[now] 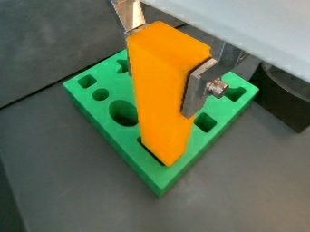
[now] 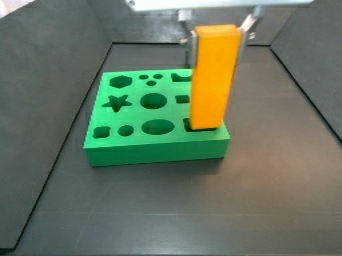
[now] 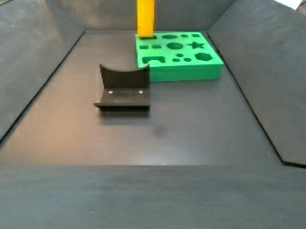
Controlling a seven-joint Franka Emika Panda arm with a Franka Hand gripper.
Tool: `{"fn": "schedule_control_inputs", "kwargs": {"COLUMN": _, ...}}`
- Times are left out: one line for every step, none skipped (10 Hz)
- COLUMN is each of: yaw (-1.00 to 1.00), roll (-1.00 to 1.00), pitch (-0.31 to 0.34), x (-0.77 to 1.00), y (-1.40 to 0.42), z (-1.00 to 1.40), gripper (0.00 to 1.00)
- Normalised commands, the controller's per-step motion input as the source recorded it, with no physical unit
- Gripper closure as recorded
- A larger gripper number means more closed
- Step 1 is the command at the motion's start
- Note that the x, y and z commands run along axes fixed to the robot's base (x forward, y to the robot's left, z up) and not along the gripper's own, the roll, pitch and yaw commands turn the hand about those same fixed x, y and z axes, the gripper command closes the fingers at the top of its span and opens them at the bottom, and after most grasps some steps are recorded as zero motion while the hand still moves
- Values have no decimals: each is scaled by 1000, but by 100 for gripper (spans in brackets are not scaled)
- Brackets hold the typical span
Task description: Insert the rectangle object.
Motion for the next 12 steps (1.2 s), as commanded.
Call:
{"fn": "schedule_control_inputs", "kwargs": {"yaw": 0, "roll": 0, "pitch": -4, "x": -94, "y": 23, "z": -254, "gripper": 100}}
{"fn": "schedule_control_inputs", "kwargs": {"yaw": 0, "roll": -16, "pitch": -19, "x": -97, "y": 0, "z": -286, "gripper": 100}}
{"fn": "schedule_control_inputs", "kwargs": {"yaw": 49, "roll": -133, "pitch": 0, "x": 0, "y": -154, "z": -243, "gripper": 100}}
{"fn": "schedule_control_inputs", "kwargs": {"yaw": 3, "roll": -161, "pitch": 0, "x": 0, "y": -217, "z": -154, "gripper": 100}}
{"fn": "schedule_control_inputs", "kwargs": {"yaw": 0, "roll": -127, "pitch": 0, "x": 29, "y": -203, "z": -243, "gripper": 100}}
{"fn": "schedule_control_inputs", "kwargs": {"yaw": 0, "roll": -66, "pitch": 0, "x": 111, "y": -109, "z": -377, "gripper": 100}}
{"fn": "schedule_control_inputs", "kwargs": {"yaw": -17, "roll": -26, "pitch": -11, "x": 100, "y": -29, "z": -426, "gripper": 100}}
{"fn": "schedule_control_inputs", "kwargs": {"yaw": -43, "roll": 0, "pitch": -10, "x": 83, "y": -3, "z": -460, "gripper": 100}}
{"fn": "schedule_control_inputs", "kwargs": {"yaw": -63, "roll": 0, "pitch": -7, "x": 46, "y": 0, "z": -449, "gripper": 100}}
{"fn": "schedule_control_inputs", "kwargs": {"yaw": -97, "roll": -1, "pitch": -11, "x": 0, "y": 0, "z": -269, "gripper": 100}}
{"fn": "schedule_control_inputs", "kwargs": {"yaw": 0, "roll": -99, "pitch": -39, "x": 0, "y": 17, "z": -57, "gripper": 100}}
{"fn": "schedule_control_inputs", "kwargs": {"yaw": 0, "roll": 0, "pitch": 0, "x": 0, "y": 0, "z": 0, "gripper": 100}}
